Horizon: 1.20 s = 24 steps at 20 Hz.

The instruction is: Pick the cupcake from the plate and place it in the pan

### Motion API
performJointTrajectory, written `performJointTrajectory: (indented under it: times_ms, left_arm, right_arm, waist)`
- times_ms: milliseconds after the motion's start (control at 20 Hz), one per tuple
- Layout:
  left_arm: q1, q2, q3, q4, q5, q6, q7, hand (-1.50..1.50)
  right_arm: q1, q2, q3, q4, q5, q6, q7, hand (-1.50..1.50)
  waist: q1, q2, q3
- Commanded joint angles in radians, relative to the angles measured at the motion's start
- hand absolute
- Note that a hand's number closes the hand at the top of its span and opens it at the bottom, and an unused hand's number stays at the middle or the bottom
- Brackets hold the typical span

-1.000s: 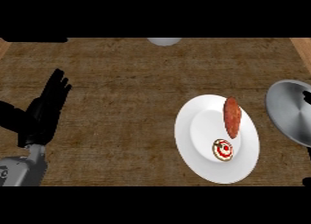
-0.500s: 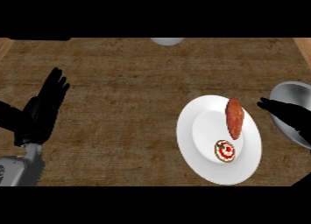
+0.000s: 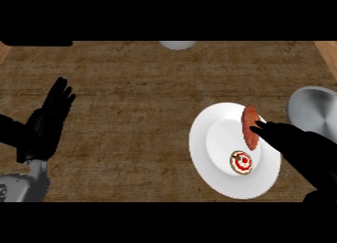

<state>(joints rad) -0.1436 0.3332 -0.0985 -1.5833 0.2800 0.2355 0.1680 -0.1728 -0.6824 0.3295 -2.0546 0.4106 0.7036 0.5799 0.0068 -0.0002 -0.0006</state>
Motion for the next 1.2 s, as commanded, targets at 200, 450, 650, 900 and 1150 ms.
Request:
performJointTrajectory:
  times_ms: [200, 450, 650, 900, 1150]
  left_arm:
    - [0.018, 0.012, 0.051, -0.019, 0.008, -0.045, 0.026, 0.00]
    - [0.061, -0.047, 0.004, -0.087, -0.056, -0.012, 0.060, 0.00]
    - [-0.026, -0.059, 0.065, -0.006, -0.053, -0.039, 0.053, 0.00]
    - [-0.001, -0.044, 0.086, -0.015, -0.057, -0.080, 0.036, 0.00]
    - [-0.047, -0.078, 0.093, 0.017, -0.098, -0.074, 0.059, 0.00]
  right_arm:
    - [-0.028, 0.123, 0.158, -0.112, 0.165, 0.077, 0.234, -1.50]
    - [-0.106, 0.240, 0.153, -0.017, 0.182, 0.103, 0.226, -1.50]
    - [-0.094, 0.265, 0.148, 0.017, 0.240, 0.137, 0.191, -1.50]
    - [-0.096, 0.270, 0.155, 0.131, 0.333, 0.092, 0.159, -1.50]
    - [-0.056, 0.257, 0.102, 0.148, 0.384, 0.067, 0.058, -1.50]
  waist:
    - [-0.003, -0.002, 0.000]
    - [0.002, -0.001, 0.001]
    - [-0.005, 0.000, 0.001]
    - [-0.003, 0.000, 0.001]
    - [-0.007, 0.000, 0.001]
